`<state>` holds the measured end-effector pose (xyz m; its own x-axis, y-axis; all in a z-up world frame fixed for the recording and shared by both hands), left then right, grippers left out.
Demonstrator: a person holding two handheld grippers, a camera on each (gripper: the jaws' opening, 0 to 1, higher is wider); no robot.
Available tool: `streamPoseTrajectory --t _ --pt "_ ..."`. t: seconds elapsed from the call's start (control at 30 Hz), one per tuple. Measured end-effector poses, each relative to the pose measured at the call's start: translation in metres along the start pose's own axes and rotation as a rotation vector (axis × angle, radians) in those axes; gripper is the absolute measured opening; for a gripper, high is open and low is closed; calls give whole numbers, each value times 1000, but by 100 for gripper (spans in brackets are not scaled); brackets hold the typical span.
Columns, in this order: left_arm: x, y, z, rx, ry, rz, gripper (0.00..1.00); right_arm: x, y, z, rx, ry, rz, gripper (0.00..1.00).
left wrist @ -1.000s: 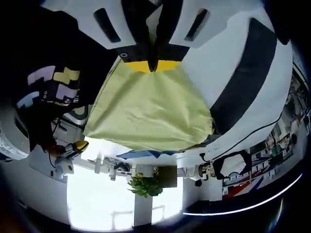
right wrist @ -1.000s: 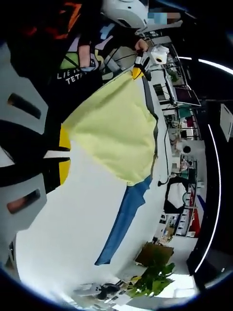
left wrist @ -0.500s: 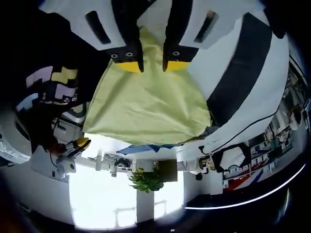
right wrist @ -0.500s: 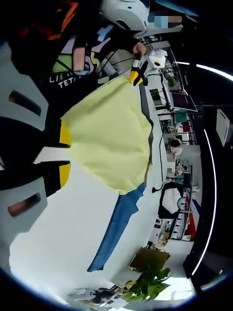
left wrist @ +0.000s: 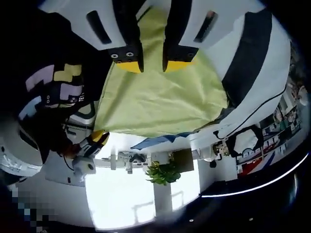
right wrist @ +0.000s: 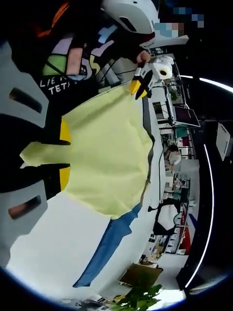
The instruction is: Fold the garment on the visible template until the final outline fits inside the template.
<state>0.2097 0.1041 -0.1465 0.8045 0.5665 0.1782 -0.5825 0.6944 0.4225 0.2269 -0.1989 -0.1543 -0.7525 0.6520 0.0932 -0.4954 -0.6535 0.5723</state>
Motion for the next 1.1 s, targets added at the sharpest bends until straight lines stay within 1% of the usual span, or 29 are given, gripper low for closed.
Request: streamPoseTrajectory --t 0.07,0.13,0.4,0.43,0.5,0.53,0.57,0.6,0.7,0.77,0.87,1.0,1.1 --pt "-6 -2 1 -11 0 -32 14 6 -3 0 1 5 29 14" --pt "-9 -6 1 -9 -1 -47 14 8 -6 0 4 7 42 14" --pt "-8 -17 -7 13 12 -66 14 9 -17 -3 30 29 51 13" --pt "-9 -19 -8 15 18 -72 13 9 -17 -4 31 31 52 13" --pt "-11 -21 -9 21 30 -80 8 9 -19 -5 37 37 52 10" --pt "-11 -21 -10 23 34 -82 6 9 -20 -4 30 64 47 9" --pt "-11 -22 -11 24 37 -83 6 9 -20 -5 38 82 45 7" --pt "-11 -22 -12 26 40 -85 5 10 -20 -4 34 84 50 6" --pt "-11 -22 -12 22 51 -84 2 11 -21 -4 39 98 50 0" --pt "-11 -22 -12 18 74 -86 2 12 -21 -4 41 108 46 0" --pt "-10 -18 -9 5 80 -87 2 12 -20 -3 49 119 37 0" --pt "-9 -14 -6 -6 92 -93 2 12 -15 2 30 117 40 0" --pt "-9 -12 -4 -17 113 -111 2 11 -12 5 18 108 49 0"
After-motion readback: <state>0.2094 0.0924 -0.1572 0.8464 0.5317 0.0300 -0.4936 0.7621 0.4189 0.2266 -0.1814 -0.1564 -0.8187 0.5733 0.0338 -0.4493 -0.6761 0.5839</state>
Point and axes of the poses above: the point that each gripper's makers call its tool centre point, and the gripper's own axes: y roughly backward along the fingers, x roughly to its left, z roughly out of its top, the point moved 4 cm from there along y, roughly backward along the fingers, and after that the axes turned 7 degrees about -y, right-handed, at the moved point
